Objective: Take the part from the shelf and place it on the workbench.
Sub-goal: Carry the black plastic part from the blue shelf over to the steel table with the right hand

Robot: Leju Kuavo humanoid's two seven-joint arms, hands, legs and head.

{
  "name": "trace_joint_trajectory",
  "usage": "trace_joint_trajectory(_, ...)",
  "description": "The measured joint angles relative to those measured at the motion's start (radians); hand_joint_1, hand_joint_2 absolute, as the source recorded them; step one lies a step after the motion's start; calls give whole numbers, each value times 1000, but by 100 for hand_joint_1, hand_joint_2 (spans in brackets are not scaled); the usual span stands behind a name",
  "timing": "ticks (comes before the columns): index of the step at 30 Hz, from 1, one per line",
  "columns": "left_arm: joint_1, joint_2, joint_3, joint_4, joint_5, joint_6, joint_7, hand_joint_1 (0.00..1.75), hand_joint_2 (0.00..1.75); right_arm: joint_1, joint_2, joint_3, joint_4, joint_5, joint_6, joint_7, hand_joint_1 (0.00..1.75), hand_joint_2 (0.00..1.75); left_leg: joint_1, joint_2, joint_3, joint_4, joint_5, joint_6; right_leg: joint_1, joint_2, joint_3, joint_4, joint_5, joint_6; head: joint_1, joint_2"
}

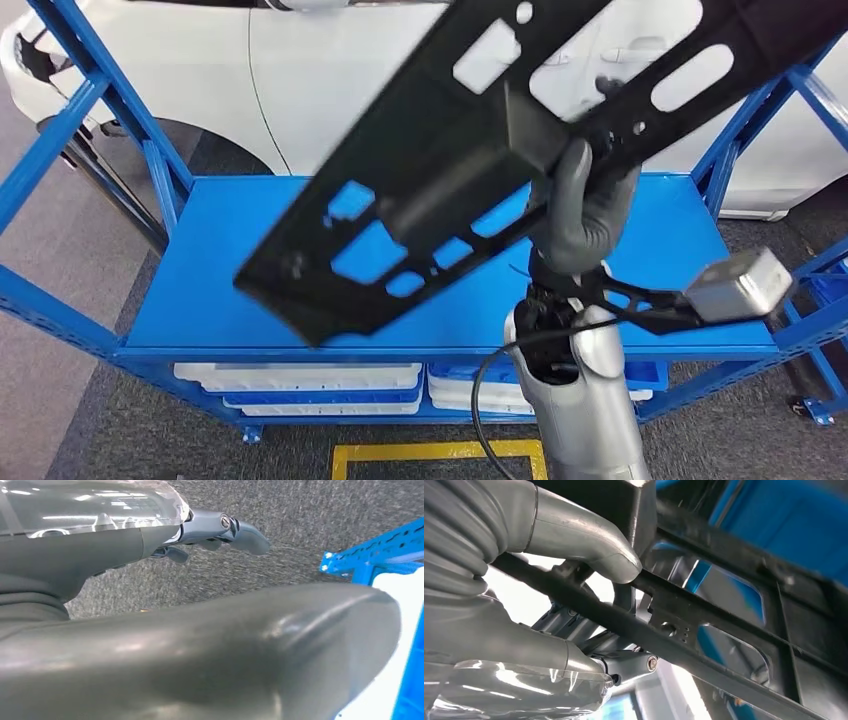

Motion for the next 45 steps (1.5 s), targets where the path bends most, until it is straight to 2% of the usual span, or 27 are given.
trace_joint_trajectory(1,1,1,0,0,2,-4,-4,0,0,30,-7,6,-20,-16,29,-3,175,175,0,0,-27,60,-23,-2,0,0,0,0,-1,-1,0,0)
trace_joint_trajectory(2,3,2,1,0,4,-8,-8,0,0,58,-14,13,-38,-25,54,-6,175,175,1,0,-43,94,-30,-4,1,0,0,1,-1,-1,0,0)
trace_joint_trajectory(3,5,3,1,0,5,-10,-11,0,0,82,-21,22,-53,-31,74,-9,175,175,1,0,-40,89,-17,-5,1,1,1,2,-2,-1,0,0)
trace_joint_trajectory(5,6,5,2,0,6,-12,-18,0,0,119,-32,41,-77,-34,106,-12,175,175,2,1,18,-24,48,-3,1,4,3,5,-5,3,0,0)
trace_joint_trajectory(7,5,6,2,0,4,-12,-22,0,0,142,-43,63,-97,-30,124,-13,175,175,0,0,77,-142,89,4,5,7,1,14,-9,11,0,0)
trace_joint_trajectory(8,6,7,1,0,4,-12,-24,0,0,150,-49,72,-105,-28,128,-13,175,175,-1,-1,89,-168,95,9,7,7,-2,18,-9,15,0,0)
trace_joint_trajectory(11,9,8,2,0,1,-12,-25,0,0,165,-66,91,-120,-21,132,-12,175,175,-1,-1,88,-176,100,26,7,8,-6,24,-8,29,0,0)
trace_joint_trajectory(13,8,8,2,0,0,-12,-25,0,0,169,-77,102,-130,-21,130,-12,175,175,2,0,84,-182,109,40,4,7,-21,65,-48,38,0,0)
trace_joint_trajectory(16,6,10,2,0,-1,-11,-23,0,0,174,-91,115,-141,-26,123,-12,175,175,1,3,71,-182,119,50,-1,6,-85,244,-160,49,0,0)
trace_joint_trajectory(17,7,10,2,0,-1,-11,-22,0,0,177,-95,119,-143,-28,120,-12,175,175,1,4,65,-181,123,50,-2,6,-97,287,-176,51,0,0)
trace_joint_trajectory(18,7,11,2,0,-1,-10,-21,0,0,179,-98,124,-143,-32,118,-12,175,175,0,4,60,-180,126,49,-3,6,-92,295,-173,51,0,0)
trace_joint_trajectory(19,8,12,2,0,-1,-10,-20,0,0,180,-101,127,-145,-36,116,-12,175,175,0,4,55,-178,130,48,-3,6,-65,262,-153,49,0,0)
trace_joint_trajectory(22,10,12,2,0,0,-9,-19,0,0,177,-105,135,-154,-51,114,-11,175,175,-2,2,45,-177,142,39,2,5,62,59,-87,35,0,0)
trace_joint_trajectory(24,10,12,2,0,0,-9,-19,0,0,173,-108,138,-163,-63,113,-8,175,175,-2,2,43,-180,152,27,9,5,88,6,-77,29,0,0)
trace_joint_trajectory(26,11,13,2,0,0,-9,-20,0,0,171,-110,139,-169,-72,111,-6,175,175,-1,2,41,-183,161,15,9,3,82,-1,-63,19,0,0)
trace_joint_trajectory(27,11,14,2,0,0,-9,-21,0,0,170,-110,140,-170,-74,111,-5,175,175,-1,2,37,-178,153,9,6,2,79,-7,-55,13,0,0)
trace_joint_trajectory(29,11,16,2,0,1,-8,-21,0,0,167,-111,143,-173,-76,111,-3,175,175,-1,2,14,-115,91,2,1,-3,68,-16,-36,1,0,0)
trace_joint_trajectory(31,11,16,2,0,1,-8,-22,0,0,166,-112,145,-174,-76,109,-3,175,175,0,2,-24,12,4,-5,3,-4,49,-14,-22,-5,0,0)
trace_joint_trajectory(32,10,17,2,0,1,-8,-22,0,0,166,-114,146,-174,-76,106,-2,175,175,0,2,-34,65,-20,-8,3,-5,38,-11,-16,-4,0,0)
trace_joint_trajectory(33,10,17,2,0,1,-8,-22,0,0,166,-115,147,-174,-76,102,-2,175,175,0,2,-29,87,-24,-11,4,-5,27,-7,-10,-3,0,0)
trace_joint_trajectory(34,10,17,2,0,1,-8,-22,0,0,165,-117,148,-174,-76,98,-3,175,175,1,2,-7,72,-10,-11,3,-5,16,-3,-5,-2,0,0)
trace_joint_trajectory(36,8,17,2,0,0,-7,-22,0,0,164,-121,150,-175,-76,93,-4,175,175,2,2,83,-53,29,-9,3,-5,-4,10,2,4,0,0)
trace_joint_trajectory(38,4,18,2,0,0,-6,-22,0,0,161,-124,152,-176,-76,92,-6,175,175,-1,0,152,-161,45,2,5,-5,-17,22,9,13,0,0)
trace_joint_trajectory(39,3,18,2,0,-1,-6,-22,0,0,160,-126,153,-177,-75,91,-8,175,175,-4,-1,161,-180,43,9,6,-5,-21,25,13,19,0,0)
trace_joint_trajectory(42,5,16,2,0,-3,-4,-22,0,0,161,-132,157,-177,-69,87,-13,175,175,-2,2,147,-187,61,30,7,-1,-32,30,18,37,0,0)
trace_joint_trajectory(43,5,16,2,0,-4,-3,-22,0,0,162,-134,158,-177,-66,85,-14,175,175,0,4,138,-190,71,38,6,0,-42,48,-2,42,0,0)
trace_joint_trajectory(45,4,15,2,0,-6,-3,-23,0,0,163,-139,160,-177,-63,83,-18,175,175,2,7,115,-193,93,49,2,2,-78,143,-87,53,0,0)
